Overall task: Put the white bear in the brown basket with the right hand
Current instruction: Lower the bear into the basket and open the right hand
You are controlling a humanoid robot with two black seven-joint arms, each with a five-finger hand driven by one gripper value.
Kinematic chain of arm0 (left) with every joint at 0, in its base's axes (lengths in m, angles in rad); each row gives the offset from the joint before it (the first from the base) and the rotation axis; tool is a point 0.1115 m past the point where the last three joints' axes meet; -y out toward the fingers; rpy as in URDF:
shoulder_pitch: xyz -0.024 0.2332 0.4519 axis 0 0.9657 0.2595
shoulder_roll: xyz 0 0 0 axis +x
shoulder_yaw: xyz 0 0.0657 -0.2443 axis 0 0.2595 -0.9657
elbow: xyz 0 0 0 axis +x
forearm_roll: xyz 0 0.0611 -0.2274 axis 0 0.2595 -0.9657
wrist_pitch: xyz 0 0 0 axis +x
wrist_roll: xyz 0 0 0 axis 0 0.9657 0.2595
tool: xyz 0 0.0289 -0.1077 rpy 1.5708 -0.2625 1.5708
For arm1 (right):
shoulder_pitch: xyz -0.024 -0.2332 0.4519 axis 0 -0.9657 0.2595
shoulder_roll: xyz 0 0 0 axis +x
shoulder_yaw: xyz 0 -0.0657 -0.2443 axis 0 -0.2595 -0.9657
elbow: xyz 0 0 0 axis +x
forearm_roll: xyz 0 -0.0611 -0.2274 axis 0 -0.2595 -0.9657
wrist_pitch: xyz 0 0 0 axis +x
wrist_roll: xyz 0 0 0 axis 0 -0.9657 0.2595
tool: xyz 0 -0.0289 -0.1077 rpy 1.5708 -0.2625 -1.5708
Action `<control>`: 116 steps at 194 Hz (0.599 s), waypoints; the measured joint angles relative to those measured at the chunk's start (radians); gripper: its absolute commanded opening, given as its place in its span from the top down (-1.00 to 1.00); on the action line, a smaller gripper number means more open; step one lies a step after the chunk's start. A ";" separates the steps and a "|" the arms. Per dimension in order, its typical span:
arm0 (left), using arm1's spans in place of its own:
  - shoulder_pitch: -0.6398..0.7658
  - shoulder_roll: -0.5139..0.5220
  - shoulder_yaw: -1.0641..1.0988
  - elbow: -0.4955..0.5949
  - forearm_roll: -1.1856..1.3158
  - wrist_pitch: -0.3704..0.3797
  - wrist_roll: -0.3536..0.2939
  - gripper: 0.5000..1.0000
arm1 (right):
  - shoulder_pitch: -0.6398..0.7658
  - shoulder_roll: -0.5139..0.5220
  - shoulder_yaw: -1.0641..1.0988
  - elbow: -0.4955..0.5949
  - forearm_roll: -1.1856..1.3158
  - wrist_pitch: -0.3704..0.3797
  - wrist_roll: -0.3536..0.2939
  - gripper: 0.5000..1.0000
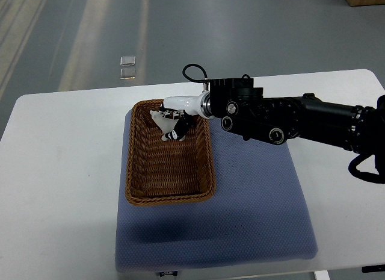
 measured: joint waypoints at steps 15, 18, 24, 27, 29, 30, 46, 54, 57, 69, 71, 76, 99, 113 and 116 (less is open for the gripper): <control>0.000 0.000 0.000 0.001 0.000 0.000 0.000 -1.00 | -0.013 0.000 0.000 0.000 0.000 -0.015 0.005 0.62; 0.000 0.000 0.000 0.001 0.000 0.000 0.000 -1.00 | -0.015 0.000 0.000 0.000 0.000 -0.016 0.005 0.61; 0.000 0.000 0.000 0.001 0.000 0.000 0.000 -1.00 | -0.020 0.000 0.000 0.000 0.000 -0.019 0.006 0.61; 0.000 0.000 0.000 0.001 0.000 0.000 0.000 -1.00 | -0.022 0.000 0.000 0.000 0.000 -0.020 0.006 0.60; 0.000 0.000 0.000 0.001 0.000 0.000 0.000 -1.00 | -0.024 0.000 0.000 0.000 0.000 -0.020 0.006 0.59; 0.000 0.000 0.000 0.001 0.000 0.000 0.000 -1.00 | -0.025 0.000 0.000 0.000 0.000 -0.021 0.006 0.59; 0.000 0.000 0.000 0.001 0.000 -0.001 0.000 -1.00 | -0.035 0.000 -0.001 0.000 0.000 -0.022 0.006 0.56; 0.000 0.000 0.000 0.001 0.000 -0.001 0.000 -1.00 | -0.040 0.000 -0.002 0.000 0.000 -0.023 0.006 0.48; 0.000 0.000 0.000 0.001 0.000 -0.001 0.000 -1.00 | -0.042 0.000 -0.002 0.000 0.000 -0.023 0.006 0.43; 0.000 0.000 0.000 0.001 0.000 -0.001 0.000 -1.00 | -0.048 0.000 -0.002 0.000 0.000 -0.023 0.006 0.39; 0.000 0.000 0.000 0.001 0.000 -0.001 0.000 -1.00 | -0.049 0.000 -0.002 0.000 0.000 -0.023 0.006 0.36; 0.000 0.000 0.000 0.001 -0.001 -0.001 0.000 -1.00 | -0.053 0.000 -0.002 0.000 0.000 -0.023 0.006 0.27; 0.000 0.000 0.000 0.001 -0.001 -0.001 0.000 -1.00 | -0.062 0.000 -0.002 0.001 0.000 -0.023 0.006 -0.15; 0.000 0.000 0.000 0.002 -0.001 -0.001 0.000 -1.00 | -0.066 0.000 -0.003 0.001 0.000 -0.019 0.006 -0.29; 0.000 0.000 0.000 0.002 -0.001 -0.001 0.000 -1.00 | -0.066 0.000 -0.003 0.001 0.000 -0.018 0.006 -0.41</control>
